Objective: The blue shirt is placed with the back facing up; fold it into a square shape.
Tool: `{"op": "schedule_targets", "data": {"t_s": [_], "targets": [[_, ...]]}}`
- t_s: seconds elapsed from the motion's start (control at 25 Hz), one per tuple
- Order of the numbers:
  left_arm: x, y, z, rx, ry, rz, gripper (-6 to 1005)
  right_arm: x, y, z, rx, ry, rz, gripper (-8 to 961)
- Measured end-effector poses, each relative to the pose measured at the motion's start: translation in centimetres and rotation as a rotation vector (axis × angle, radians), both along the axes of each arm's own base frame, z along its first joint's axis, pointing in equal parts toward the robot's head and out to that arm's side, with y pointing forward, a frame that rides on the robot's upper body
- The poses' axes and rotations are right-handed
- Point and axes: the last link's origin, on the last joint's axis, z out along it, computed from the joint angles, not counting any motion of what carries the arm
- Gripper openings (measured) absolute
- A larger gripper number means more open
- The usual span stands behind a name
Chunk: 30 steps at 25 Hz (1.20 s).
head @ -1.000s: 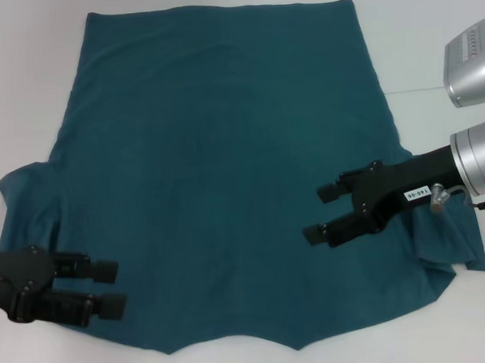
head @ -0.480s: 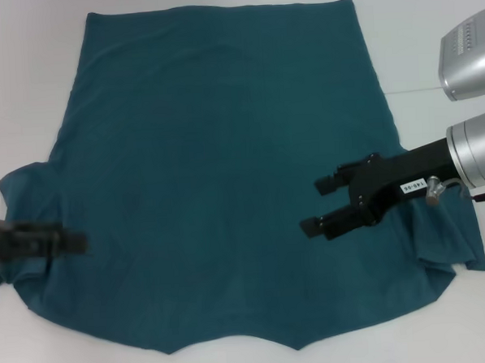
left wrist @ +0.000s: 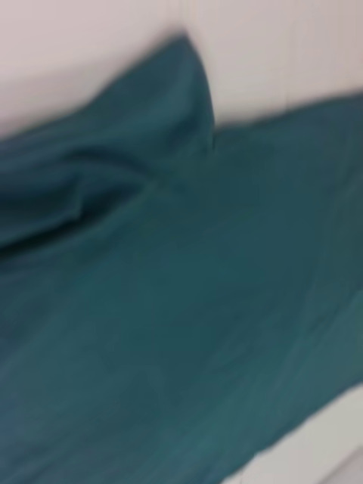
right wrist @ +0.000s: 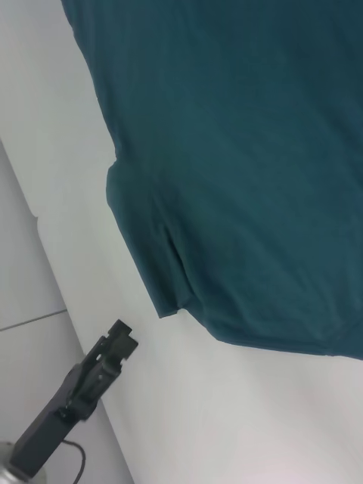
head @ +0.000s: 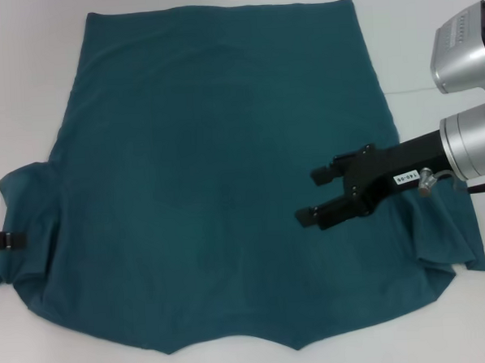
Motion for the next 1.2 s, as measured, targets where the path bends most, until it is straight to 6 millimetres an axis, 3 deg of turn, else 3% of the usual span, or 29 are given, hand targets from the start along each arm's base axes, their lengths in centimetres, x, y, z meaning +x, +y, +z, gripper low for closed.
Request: {"op": "schedule_targets", "data": {"t_s": [0.64, 1.2], "targets": [[-3.3, -0.4, 0.4, 0.105, 0.109, 0.112, 826, -1.7, 0.7, -0.3, -0.001, 0.007, 0.028, 924], [-3.8, -0.9, -1.0, 0.097, 0.145, 0.046, 825, -2.3, 0.6, -1.0, -0.03, -0.006, 0.029, 925]]}}
